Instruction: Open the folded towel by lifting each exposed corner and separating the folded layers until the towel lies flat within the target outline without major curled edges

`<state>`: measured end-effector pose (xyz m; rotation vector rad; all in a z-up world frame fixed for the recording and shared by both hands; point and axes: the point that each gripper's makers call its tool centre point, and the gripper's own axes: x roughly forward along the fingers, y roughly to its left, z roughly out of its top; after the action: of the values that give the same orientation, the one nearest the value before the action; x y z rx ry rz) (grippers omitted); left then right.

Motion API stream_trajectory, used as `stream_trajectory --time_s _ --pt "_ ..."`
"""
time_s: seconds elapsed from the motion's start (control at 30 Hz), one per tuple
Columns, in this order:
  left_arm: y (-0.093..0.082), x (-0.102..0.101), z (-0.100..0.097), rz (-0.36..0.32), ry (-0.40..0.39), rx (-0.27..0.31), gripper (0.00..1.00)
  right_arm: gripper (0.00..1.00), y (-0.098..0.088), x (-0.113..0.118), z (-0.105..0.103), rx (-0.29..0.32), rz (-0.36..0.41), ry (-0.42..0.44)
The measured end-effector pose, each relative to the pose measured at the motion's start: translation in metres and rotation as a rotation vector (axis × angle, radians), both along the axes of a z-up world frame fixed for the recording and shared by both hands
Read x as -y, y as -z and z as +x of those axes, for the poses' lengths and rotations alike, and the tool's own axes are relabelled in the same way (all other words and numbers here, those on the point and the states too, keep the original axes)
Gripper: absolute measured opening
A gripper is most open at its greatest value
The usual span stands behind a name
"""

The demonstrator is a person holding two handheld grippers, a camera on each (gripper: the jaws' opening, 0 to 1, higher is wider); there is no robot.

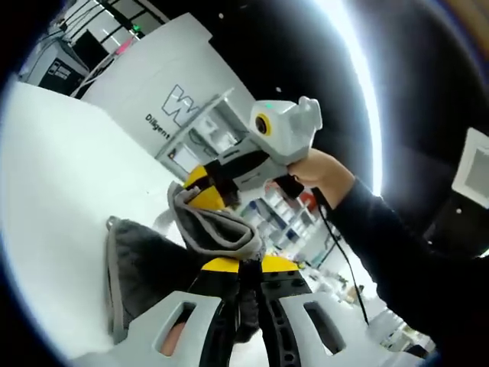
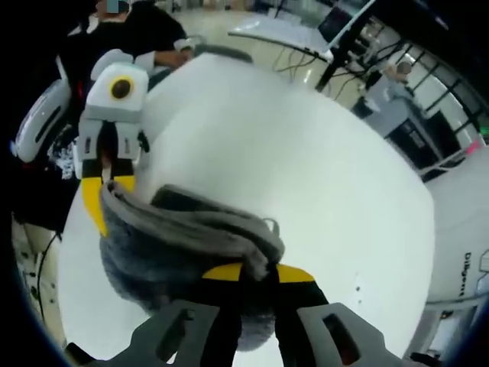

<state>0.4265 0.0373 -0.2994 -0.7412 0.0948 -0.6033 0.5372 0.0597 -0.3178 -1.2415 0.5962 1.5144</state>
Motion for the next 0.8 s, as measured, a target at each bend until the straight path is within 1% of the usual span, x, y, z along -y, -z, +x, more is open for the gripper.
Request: stream_trajectory --time_s 0.13,0.23,0.27,0.37,0.4,0.5,0.7,0.8 --pt "0.0 0.004 0.0 0.01 0.0 0.001 0.04 0.08 -0.003 0.002 0.005 0.006 0.009 0.003" --pt "-0.002 0.007 -0.001 0.017 0.001 0.006 0.04 0.08 -0.004 0.004 0.0 0.01 0.017 0.003" --pt "-0.002 0.009 -0.002 0.02 0.002 0.007 0.04 0.08 -0.003 0.006 -0.005 0.012 0.019 0.003" --pt "-0.004 0.014 -0.004 0.029 0.007 0.011 0.04 0.08 -0.004 0.01 -0.006 0.015 0.022 0.006" --pt "-0.004 0.016 -0.005 0.031 0.008 0.012 0.04 0.08 -0.006 0.011 -0.003 0.016 0.026 0.006" --pt "-0.004 0.021 -0.007 0.034 0.011 0.014 0.04 0.08 -0.008 0.014 -0.002 0.02 0.037 0.012" --pt "-0.005 0.03 -0.01 0.042 0.009 0.019 0.04 0.08 -0.006 0.016 -0.006 0.019 0.052 0.015" --pt "-0.004 0.035 -0.013 0.048 0.009 0.019 0.04 0.08 -0.006 0.021 -0.01 0.025 0.056 0.015"
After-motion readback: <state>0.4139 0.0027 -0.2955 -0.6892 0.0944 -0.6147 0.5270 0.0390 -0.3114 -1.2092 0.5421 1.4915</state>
